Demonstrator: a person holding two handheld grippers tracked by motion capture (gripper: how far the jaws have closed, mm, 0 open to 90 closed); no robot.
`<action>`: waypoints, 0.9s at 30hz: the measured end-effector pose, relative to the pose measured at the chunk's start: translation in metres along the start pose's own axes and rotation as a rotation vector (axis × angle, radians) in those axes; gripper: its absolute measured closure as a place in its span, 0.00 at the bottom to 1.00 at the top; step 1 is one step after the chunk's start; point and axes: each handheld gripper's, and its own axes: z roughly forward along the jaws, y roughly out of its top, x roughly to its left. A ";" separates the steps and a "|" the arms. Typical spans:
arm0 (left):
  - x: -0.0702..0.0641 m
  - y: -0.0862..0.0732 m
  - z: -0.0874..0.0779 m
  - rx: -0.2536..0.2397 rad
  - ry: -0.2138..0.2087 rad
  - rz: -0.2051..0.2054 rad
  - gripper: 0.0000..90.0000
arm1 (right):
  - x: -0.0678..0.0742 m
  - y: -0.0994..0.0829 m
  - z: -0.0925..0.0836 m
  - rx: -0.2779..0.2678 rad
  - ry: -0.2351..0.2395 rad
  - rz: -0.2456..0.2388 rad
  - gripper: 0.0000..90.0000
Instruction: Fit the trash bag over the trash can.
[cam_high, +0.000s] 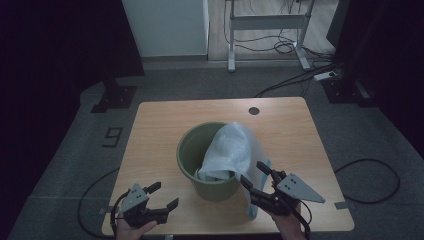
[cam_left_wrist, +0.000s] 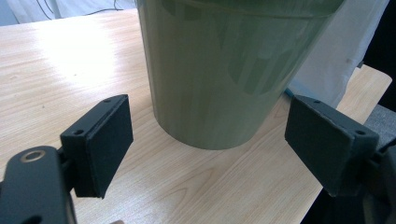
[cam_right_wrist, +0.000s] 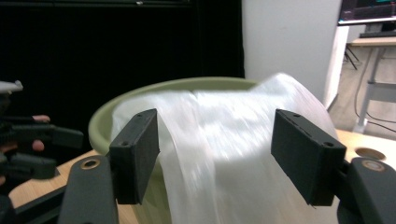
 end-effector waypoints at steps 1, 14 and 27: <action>0.000 0.000 0.001 0.002 0.000 -0.001 0.16 | -0.003 -0.010 -0.007 0.008 -0.016 0.015 0.33; -0.002 0.000 0.006 0.009 -0.003 0.003 0.16 | -0.001 -0.071 -0.009 0.118 -0.072 0.055 0.26; -0.001 0.002 0.002 -0.004 0.004 -0.001 0.16 | -0.007 -0.092 0.000 0.181 -0.176 0.053 0.54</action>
